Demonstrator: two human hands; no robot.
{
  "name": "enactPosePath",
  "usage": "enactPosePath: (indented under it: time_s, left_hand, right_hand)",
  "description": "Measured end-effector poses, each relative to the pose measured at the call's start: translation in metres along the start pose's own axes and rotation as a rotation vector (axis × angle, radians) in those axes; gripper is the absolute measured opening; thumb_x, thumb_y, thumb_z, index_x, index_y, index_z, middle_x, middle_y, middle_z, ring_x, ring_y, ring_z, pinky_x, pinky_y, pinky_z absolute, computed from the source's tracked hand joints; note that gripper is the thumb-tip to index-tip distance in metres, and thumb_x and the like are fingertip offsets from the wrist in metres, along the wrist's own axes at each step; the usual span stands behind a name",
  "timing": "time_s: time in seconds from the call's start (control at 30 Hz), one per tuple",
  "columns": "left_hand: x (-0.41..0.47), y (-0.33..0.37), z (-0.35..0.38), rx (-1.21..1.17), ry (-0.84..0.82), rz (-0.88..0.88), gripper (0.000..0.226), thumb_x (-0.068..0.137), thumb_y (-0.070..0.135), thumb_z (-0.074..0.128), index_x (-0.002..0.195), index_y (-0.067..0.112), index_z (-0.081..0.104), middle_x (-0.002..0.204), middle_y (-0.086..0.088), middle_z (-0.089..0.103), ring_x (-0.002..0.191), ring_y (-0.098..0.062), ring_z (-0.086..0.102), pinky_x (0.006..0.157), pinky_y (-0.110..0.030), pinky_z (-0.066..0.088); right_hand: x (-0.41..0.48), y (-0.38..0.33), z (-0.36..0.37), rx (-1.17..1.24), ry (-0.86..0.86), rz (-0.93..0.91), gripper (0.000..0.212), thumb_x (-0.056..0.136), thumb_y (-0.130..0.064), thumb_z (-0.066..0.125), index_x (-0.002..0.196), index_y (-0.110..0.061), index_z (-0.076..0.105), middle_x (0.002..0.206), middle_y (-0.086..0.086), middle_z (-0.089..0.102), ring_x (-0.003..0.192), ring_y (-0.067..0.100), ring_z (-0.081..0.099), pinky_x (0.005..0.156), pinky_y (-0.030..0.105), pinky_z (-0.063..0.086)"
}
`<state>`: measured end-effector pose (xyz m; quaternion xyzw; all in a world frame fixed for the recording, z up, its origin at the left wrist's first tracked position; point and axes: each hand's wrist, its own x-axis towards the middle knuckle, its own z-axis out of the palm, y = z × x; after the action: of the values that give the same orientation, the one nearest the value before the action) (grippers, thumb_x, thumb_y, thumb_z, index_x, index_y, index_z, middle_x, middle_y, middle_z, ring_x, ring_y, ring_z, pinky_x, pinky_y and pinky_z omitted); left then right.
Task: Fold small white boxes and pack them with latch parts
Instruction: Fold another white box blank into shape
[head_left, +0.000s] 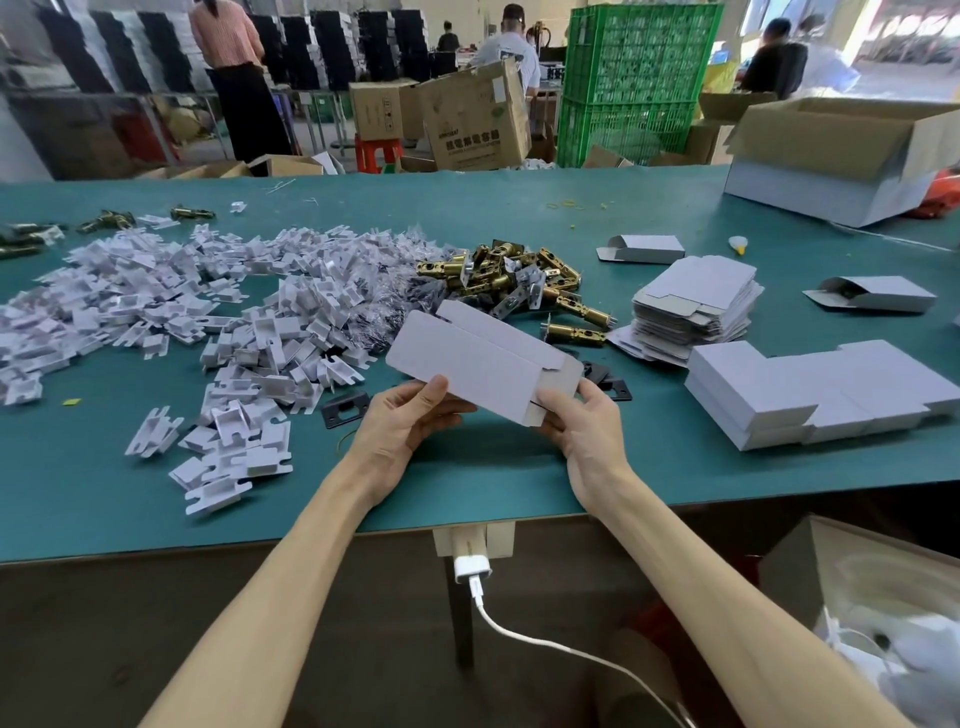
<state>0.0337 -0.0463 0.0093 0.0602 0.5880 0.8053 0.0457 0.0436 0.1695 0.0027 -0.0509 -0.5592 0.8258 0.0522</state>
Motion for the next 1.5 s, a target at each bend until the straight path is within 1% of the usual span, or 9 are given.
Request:
enactPosePath:
  time_s: [0.17, 0.33, 0.53, 0.67, 0.8, 0.97, 1.13, 1.3, 1.5]
  left_hand:
    - [-0.001, 0.0, -0.001, 0.033, -0.006, 0.0, 0.033, 0.086, 0.041, 0.072, 0.101, 0.013, 0.083, 0.111, -0.015, 0.078, 0.102, -0.024, 0.076, 0.083, -0.026, 0.059]
    - [0.0, 0.001, -0.001, 0.019, -0.013, 0.006, 0.069, 0.057, 0.064, 0.092, 0.106, 0.015, 0.082, 0.113, -0.013, 0.078, 0.105, -0.024, 0.075, 0.084, -0.028, 0.059]
    - [-0.002, 0.006, -0.005, -0.013, -0.156, -0.021, 0.124, 0.05, 0.059, 0.097, 0.143, -0.009, 0.05, 0.143, -0.026, 0.059, 0.134, -0.04, 0.057, 0.112, -0.048, 0.048]
    - [-0.008, 0.013, -0.003, 0.04, -0.358, -0.05, 0.122, 0.065, 0.058, 0.092, 0.149, -0.012, 0.037, 0.151, -0.036, 0.045, 0.142, -0.048, 0.045, 0.121, -0.063, 0.032]
    - [-0.011, 0.017, 0.0, 0.01, -0.416, -0.102, 0.112, 0.071, 0.049, 0.092, 0.159, 0.008, 0.035, 0.158, -0.031, 0.038, 0.147, -0.047, 0.038, 0.12, -0.063, 0.032]
    - [-0.015, 0.02, 0.001, -0.033, -0.351, -0.092, 0.109, 0.074, 0.046, 0.091, 0.16, 0.015, 0.033, 0.163, -0.022, 0.037, 0.15, -0.042, 0.036, 0.12, -0.064, 0.031]
    - [-0.018, 0.024, 0.006, -0.02, -0.28, -0.083, 0.109, 0.071, 0.055, 0.089, 0.157, 0.011, 0.039, 0.159, -0.017, 0.045, 0.147, -0.034, 0.043, 0.118, -0.056, 0.04]
    - [-0.014, 0.019, 0.005, -0.061, -0.189, -0.096, 0.117, 0.068, 0.059, 0.09, 0.152, -0.004, 0.04, 0.154, -0.026, 0.048, 0.145, -0.043, 0.041, 0.122, -0.058, 0.033]
    - [-0.004, 0.009, 0.0, -0.159, -0.051, -0.145, 0.062, 0.091, 0.043, 0.073, 0.141, 0.008, 0.058, 0.143, -0.019, 0.062, 0.137, -0.037, 0.054, 0.115, -0.05, 0.044]
  right_hand:
    - [0.0, -0.001, 0.001, 0.017, -0.018, -0.02, 0.04, 0.089, -0.008, 0.075, 0.126, -0.015, 0.061, 0.111, 0.005, 0.077, 0.099, 0.024, 0.075, 0.073, 0.032, 0.062]
    - [0.0, 0.0, -0.001, 0.014, -0.048, -0.016, 0.047, 0.087, -0.009, 0.078, 0.13, -0.009, 0.059, 0.114, 0.01, 0.076, 0.102, 0.028, 0.074, 0.08, 0.04, 0.063]
    - [-0.003, -0.001, -0.001, -0.077, -0.141, -0.002, 0.054, 0.083, -0.011, 0.084, 0.129, -0.012, 0.055, 0.1, 0.011, 0.078, 0.074, 0.021, 0.072, 0.053, 0.024, 0.054]
    - [-0.004, -0.002, 0.003, -0.197, -0.251, 0.008, 0.051, 0.084, -0.013, 0.083, 0.127, -0.014, 0.056, 0.087, 0.012, 0.077, 0.057, 0.019, 0.068, 0.047, 0.023, 0.05]
    - [-0.006, -0.003, 0.005, -0.265, -0.309, 0.003, 0.048, 0.085, -0.018, 0.083, 0.126, -0.019, 0.058, 0.084, 0.01, 0.077, 0.049, 0.019, 0.063, 0.045, 0.023, 0.048]
    - [-0.007, 0.0, 0.008, -0.335, -0.325, -0.016, 0.046, 0.086, -0.026, 0.082, 0.125, -0.018, 0.057, 0.08, 0.009, 0.076, 0.054, 0.02, 0.066, 0.046, 0.024, 0.048]
    - [-0.007, 0.004, 0.013, -0.468, -0.279, -0.086, 0.034, 0.087, -0.036, 0.08, 0.112, -0.021, 0.063, 0.107, 0.008, 0.069, 0.069, 0.011, 0.066, 0.048, 0.027, 0.051]
    - [-0.009, 0.003, 0.012, -0.523, -0.282, -0.112, 0.018, 0.097, -0.03, 0.069, 0.104, -0.013, 0.069, 0.096, 0.003, 0.072, 0.063, 0.011, 0.064, 0.053, 0.028, 0.053]
    - [-0.012, -0.003, 0.012, -0.381, -0.297, -0.078, 0.03, 0.092, -0.029, 0.056, 0.114, -0.015, 0.071, 0.106, 0.008, 0.073, 0.092, 0.017, 0.066, 0.07, 0.033, 0.059]
